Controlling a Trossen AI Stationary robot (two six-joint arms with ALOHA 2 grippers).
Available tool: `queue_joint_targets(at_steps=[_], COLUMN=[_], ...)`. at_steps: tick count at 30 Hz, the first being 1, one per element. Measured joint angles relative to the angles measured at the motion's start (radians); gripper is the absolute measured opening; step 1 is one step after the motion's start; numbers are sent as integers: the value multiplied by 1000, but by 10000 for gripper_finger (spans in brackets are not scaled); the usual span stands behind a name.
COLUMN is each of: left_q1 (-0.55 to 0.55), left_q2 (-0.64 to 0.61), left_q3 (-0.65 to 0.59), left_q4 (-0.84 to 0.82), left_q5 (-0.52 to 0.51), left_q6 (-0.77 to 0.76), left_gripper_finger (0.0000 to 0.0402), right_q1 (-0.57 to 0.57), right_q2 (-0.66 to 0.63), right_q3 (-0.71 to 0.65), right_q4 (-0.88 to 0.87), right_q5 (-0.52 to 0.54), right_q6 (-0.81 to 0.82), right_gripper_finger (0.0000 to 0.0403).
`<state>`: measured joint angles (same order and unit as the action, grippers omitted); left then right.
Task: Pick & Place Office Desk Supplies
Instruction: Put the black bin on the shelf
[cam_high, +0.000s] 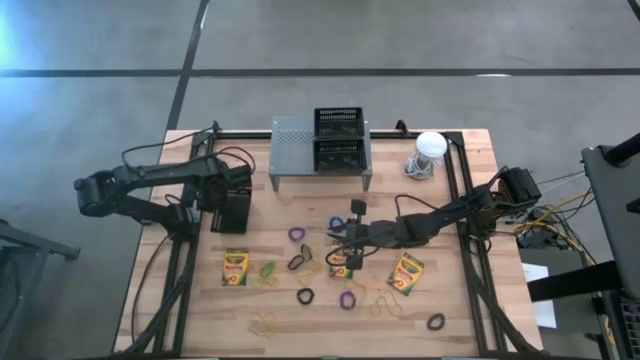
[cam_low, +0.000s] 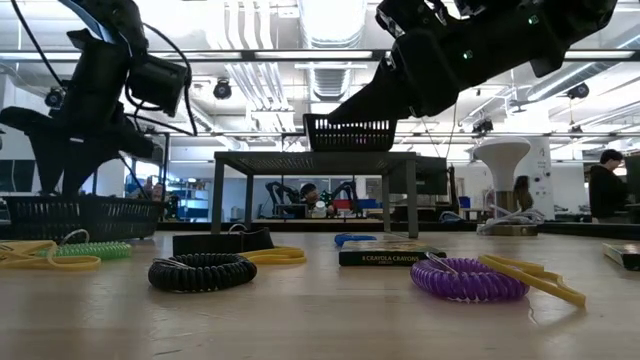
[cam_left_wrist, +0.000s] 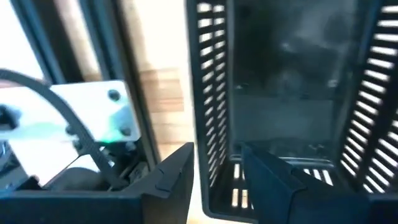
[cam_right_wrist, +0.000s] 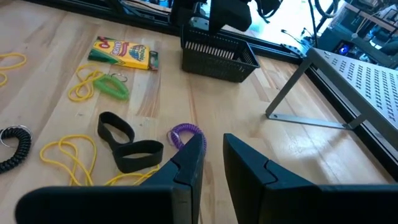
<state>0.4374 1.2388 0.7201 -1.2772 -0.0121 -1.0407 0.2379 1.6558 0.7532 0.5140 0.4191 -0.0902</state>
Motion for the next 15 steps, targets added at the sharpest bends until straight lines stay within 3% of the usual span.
queue_joint_targets(at_steps=[8,15], left_q1=[0,0], left_q2=[1,1], left_q3=[-9,-18], left_q4=[5,21], left_q5=[-88,-93], left_q6=[-32,-34], left_gripper_finger=[135,135], right_q1=[0,0], right_q2=[0,0], right_q3=[-2,-4], right_q4=[-1,-1], right_q5=[-1,-4], right_q6=[1,1], right_gripper_finger=[57,57])
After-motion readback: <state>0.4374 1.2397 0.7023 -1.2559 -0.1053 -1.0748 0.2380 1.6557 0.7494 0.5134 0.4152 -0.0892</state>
